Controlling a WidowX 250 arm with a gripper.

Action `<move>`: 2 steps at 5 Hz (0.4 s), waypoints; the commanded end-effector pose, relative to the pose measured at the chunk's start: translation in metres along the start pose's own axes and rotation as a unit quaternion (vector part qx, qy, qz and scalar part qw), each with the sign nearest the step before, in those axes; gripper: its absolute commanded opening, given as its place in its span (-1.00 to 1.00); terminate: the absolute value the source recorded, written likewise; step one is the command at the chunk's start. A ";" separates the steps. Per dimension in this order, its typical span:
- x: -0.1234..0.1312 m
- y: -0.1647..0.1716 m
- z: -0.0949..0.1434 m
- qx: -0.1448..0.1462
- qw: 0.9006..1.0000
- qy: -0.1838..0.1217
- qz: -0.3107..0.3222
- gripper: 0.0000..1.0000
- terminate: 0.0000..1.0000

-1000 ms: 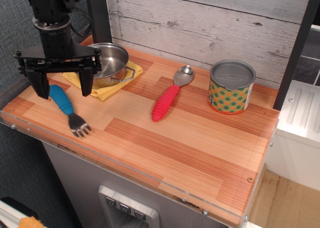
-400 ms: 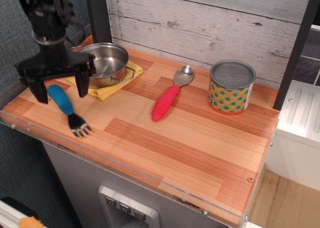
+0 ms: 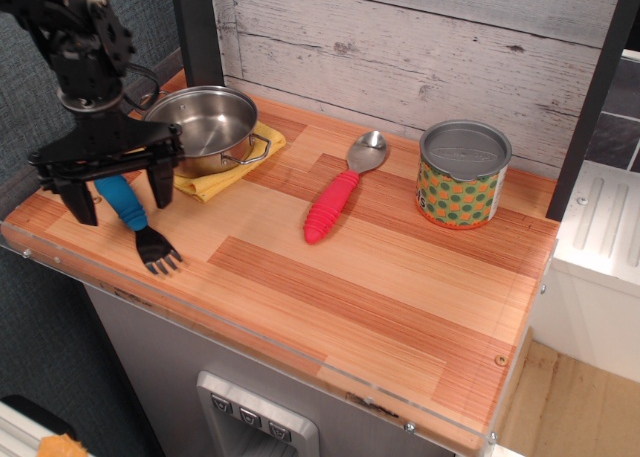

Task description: Move the fork to near right corner

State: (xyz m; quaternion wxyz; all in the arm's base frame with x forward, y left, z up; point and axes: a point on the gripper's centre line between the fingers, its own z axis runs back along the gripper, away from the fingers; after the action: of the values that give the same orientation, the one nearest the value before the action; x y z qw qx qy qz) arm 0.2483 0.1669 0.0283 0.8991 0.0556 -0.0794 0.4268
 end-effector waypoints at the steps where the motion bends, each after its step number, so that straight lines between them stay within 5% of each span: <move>1: -0.005 0.012 -0.003 -0.011 0.999 -0.011 0.028 1.00 -1.00; 2: -0.005 0.014 -0.006 -0.017 0.999 -0.010 0.036 1.00 -1.00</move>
State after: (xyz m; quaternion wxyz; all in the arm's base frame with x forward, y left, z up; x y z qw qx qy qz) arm 0.2478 0.1767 0.0134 0.8869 0.0370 -0.0867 0.4522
